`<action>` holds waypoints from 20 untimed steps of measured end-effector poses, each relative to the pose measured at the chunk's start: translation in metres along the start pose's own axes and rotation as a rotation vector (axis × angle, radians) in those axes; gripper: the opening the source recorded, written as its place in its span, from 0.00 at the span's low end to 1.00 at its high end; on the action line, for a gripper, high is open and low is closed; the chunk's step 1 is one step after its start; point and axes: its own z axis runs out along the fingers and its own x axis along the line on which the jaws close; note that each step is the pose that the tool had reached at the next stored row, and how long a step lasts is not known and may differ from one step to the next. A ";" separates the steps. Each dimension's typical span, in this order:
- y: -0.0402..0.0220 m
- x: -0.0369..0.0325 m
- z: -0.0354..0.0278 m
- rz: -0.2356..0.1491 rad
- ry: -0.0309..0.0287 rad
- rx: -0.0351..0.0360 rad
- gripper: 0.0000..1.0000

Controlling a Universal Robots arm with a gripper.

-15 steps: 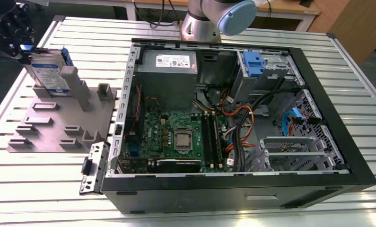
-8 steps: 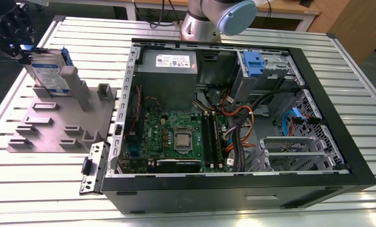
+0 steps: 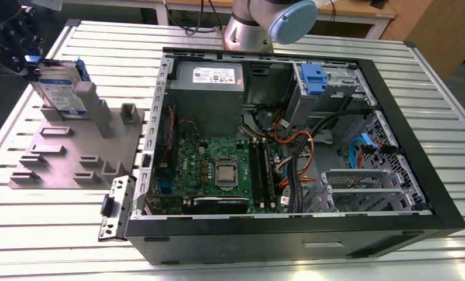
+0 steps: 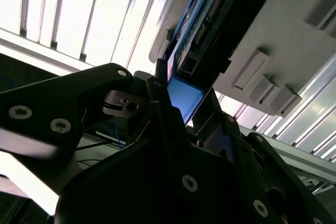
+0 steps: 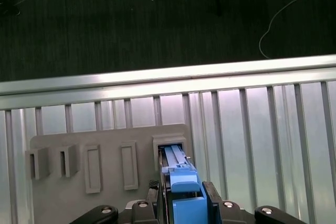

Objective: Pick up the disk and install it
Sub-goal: 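Pick up the disk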

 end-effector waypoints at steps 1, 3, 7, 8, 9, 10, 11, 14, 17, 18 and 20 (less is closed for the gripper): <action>0.0000 0.0000 0.0006 0.000 0.0000 0.0000 0.45; -0.0001 0.0001 0.0016 0.000 0.0000 0.0000 0.45; -0.0001 0.0001 0.0030 0.000 0.0000 0.0000 0.45; -0.0001 0.0001 0.0030 0.000 0.0000 0.0000 0.45; -0.0001 0.0001 0.0030 0.000 0.0000 0.0000 0.45; -0.0001 0.0001 0.0030 0.000 0.0001 0.0000 0.45; -0.0001 0.0001 0.0030 0.000 0.0000 0.0000 0.45; 0.0000 -0.0007 0.0033 0.000 0.0000 0.0001 0.45; 0.0000 -0.0010 0.0034 0.000 0.0001 -0.0001 0.45; 0.0000 -0.0010 0.0035 0.000 0.0001 0.0000 0.45; 0.0000 -0.0010 0.0035 0.000 0.0000 0.0000 0.45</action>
